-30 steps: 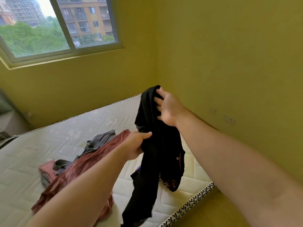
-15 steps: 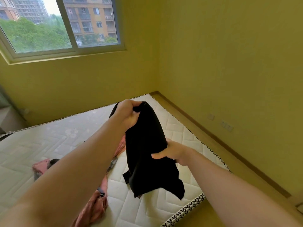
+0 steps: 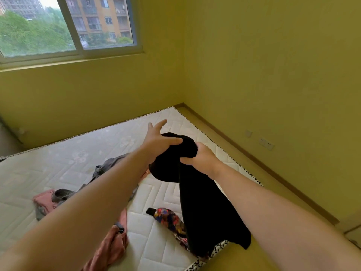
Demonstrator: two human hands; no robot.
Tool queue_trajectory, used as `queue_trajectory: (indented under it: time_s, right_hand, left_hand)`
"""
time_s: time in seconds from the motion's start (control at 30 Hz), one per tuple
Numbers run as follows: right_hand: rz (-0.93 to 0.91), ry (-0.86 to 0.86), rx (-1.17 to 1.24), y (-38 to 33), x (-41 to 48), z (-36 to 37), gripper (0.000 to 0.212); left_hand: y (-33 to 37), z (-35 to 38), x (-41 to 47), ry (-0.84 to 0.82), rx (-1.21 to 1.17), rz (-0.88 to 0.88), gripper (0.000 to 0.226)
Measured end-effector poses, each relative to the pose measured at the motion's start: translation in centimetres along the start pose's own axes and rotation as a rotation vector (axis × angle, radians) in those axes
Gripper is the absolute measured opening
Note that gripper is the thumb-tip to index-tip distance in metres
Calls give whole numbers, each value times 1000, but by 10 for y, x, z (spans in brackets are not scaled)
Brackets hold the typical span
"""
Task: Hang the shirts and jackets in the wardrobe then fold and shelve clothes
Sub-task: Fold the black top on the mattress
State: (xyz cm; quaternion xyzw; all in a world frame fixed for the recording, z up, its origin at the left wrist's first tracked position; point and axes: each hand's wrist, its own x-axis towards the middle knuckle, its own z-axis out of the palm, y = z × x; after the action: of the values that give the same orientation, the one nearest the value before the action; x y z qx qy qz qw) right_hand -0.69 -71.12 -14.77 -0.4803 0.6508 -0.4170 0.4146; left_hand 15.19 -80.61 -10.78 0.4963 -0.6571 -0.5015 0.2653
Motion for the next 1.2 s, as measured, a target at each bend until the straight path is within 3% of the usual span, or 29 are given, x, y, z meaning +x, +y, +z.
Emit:
queue_trajectory:
  time_s: [0.17,0.3,0.43,0.57,0.73,0.83,0.9,1.0,1.1,1.2]
  right_hand:
    - [22,-3,-17,22,0,6,46]
    - [124,13,-21,38,4,15,39]
    - [160,-67,-281,55,8,16,37]
    - [274,-162,-533,100,-2,22,34]
    - [463,-257,-520,145,6,17,28]
    - [617,-120,-213,151,31,-6,25]
    - [591,-43,-153,155,57,-30,32]
    - [580,-256,-294,158,95,-68,43]
    - [672,-510,-578,166,127,-99,46]
    - [802,-624,-646,174,158,-132,57]
  left_hand:
    - [-8,2,6,-281,706,330,82]
    - [-32,4,18,-193,973,500,41]
    - [-41,-3,42,121,971,460,25]
    - [-44,3,58,222,934,491,22]
    - [-43,10,84,101,729,303,20]
    - [-51,2,103,100,581,176,16]
    - [-55,-4,122,128,360,68,15]
    - [-63,-8,147,218,175,-49,23]
    - [-72,-7,175,257,349,-65,22]
    - [-78,-3,195,-79,545,-266,20]
